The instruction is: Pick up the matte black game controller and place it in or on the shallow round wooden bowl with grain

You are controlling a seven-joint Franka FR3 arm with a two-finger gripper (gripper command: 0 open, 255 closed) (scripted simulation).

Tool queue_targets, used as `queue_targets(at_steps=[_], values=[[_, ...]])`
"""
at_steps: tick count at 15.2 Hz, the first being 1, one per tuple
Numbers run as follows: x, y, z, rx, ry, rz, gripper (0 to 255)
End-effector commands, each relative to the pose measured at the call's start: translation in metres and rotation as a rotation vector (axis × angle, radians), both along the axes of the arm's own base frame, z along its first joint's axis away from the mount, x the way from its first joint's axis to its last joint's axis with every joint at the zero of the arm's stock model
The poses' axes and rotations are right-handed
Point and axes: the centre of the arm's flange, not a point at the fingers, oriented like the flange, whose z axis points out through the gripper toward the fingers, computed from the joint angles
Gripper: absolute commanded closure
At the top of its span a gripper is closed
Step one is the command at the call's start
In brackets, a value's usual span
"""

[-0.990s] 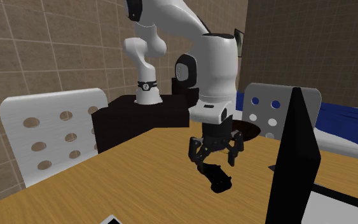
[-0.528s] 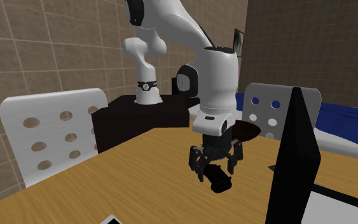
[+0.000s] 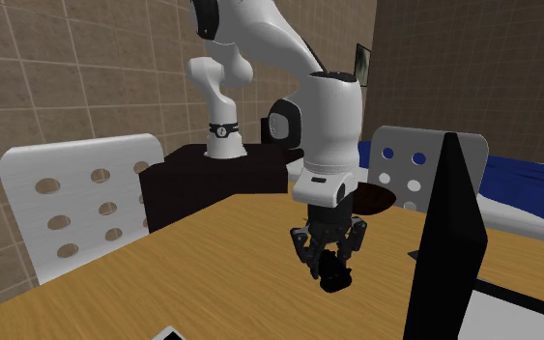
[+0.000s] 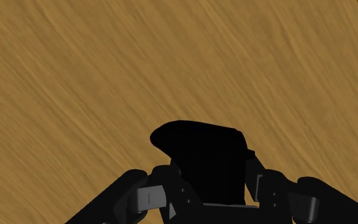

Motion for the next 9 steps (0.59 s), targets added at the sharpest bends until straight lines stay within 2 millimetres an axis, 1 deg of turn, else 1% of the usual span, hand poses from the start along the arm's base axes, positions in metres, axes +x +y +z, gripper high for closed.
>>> queue_targets(at_steps=[1, 7, 9], values=[[0.0, 0.0, 0.0, 0.0, 0.0, 0.0, 255], [0.0, 0.0, 0.0, 0.0, 0.0, 0.0, 255], [0.0, 0.0, 0.011, 0.0, 0.0, 0.0, 255]])
